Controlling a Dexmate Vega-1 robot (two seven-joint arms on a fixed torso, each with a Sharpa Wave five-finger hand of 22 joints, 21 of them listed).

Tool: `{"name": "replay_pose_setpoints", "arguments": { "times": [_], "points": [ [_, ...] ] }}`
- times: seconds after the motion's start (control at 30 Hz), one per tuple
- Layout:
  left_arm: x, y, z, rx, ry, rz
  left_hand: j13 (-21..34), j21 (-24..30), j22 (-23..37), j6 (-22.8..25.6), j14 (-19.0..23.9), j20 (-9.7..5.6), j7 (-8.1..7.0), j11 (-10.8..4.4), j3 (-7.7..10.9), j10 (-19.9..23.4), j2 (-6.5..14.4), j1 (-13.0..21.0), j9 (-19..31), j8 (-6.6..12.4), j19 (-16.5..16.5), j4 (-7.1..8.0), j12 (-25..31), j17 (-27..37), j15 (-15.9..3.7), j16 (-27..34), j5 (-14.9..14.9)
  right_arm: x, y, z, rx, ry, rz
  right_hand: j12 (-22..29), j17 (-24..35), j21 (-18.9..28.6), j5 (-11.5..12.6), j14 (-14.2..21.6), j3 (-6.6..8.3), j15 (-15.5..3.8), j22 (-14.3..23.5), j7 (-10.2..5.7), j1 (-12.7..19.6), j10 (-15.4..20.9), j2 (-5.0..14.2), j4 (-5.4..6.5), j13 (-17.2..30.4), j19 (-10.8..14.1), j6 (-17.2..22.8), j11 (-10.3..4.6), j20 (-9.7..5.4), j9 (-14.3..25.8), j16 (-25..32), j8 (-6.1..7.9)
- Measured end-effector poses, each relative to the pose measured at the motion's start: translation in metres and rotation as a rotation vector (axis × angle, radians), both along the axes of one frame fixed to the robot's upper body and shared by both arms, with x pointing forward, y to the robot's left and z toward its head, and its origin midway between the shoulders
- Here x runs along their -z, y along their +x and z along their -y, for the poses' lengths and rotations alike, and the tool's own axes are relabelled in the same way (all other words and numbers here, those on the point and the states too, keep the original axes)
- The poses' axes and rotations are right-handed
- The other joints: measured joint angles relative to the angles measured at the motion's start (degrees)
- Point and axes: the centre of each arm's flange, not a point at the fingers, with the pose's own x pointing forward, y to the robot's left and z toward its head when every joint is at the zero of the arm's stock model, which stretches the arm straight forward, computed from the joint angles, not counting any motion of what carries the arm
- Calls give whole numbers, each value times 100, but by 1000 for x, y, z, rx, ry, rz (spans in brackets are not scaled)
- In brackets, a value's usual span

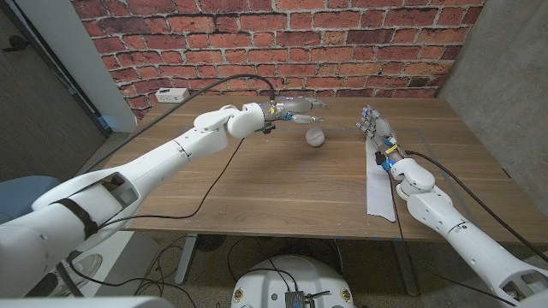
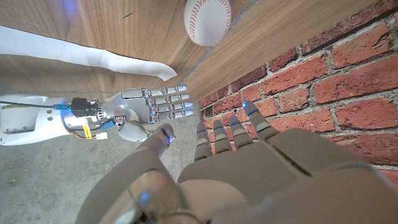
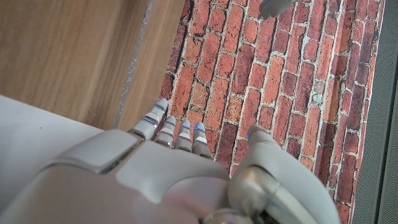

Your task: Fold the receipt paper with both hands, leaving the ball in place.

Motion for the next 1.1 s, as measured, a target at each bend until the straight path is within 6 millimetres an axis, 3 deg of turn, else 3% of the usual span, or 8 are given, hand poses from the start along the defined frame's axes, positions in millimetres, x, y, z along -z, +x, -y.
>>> {"name": "replay_pose_setpoints", "arguments": {
  "times": [0.33,0.8,1.0,1.1],
  "points": [
    [0,-2,26,55,112,-3,0,0,0,8,0,-20,8,0,102,0,10,51,0,-27,20,9,-40,-1,0,0,0,-4,-6,-1,12,-26,16,0,0,0,0,0,16,0,-1,0,0,0,0,-16,0,0,0,0,0,0,0,0],
    [4,-6,63,168,235,-64,0,41,19,70,93,-216,70,-13,278,13,68,293,28,-48,172,-39,-84,-16,-94,0,0,-6,-14,4,37,-48,30,0,-1,0,-24,0,15,0,-1,0,0,0,0,-16,-1,0,0,0,0,0,0,0],
    [8,-5,75,218,271,-121,0,49,28,110,144,-304,111,-31,339,113,122,391,28,-48,210,-57,-85,-16,-144,0,0,-8,-21,11,70,-52,45,0,0,0,-23,55,97,-14,-1,-35,103,0,69,-96,-1,1,35,0,-1,0,0,23],
    [10,-5,81,240,286,-154,0,49,28,165,174,-319,118,-18,376,186,132,460,28,-48,213,-51,-85,-16,-175,0,0,-9,-26,17,100,-58,56,2,-8,29,-23,87,184,-24,-5,-64,295,38,126,-228,-14,51,88,12,-51,0,0,44]
  ]
}}
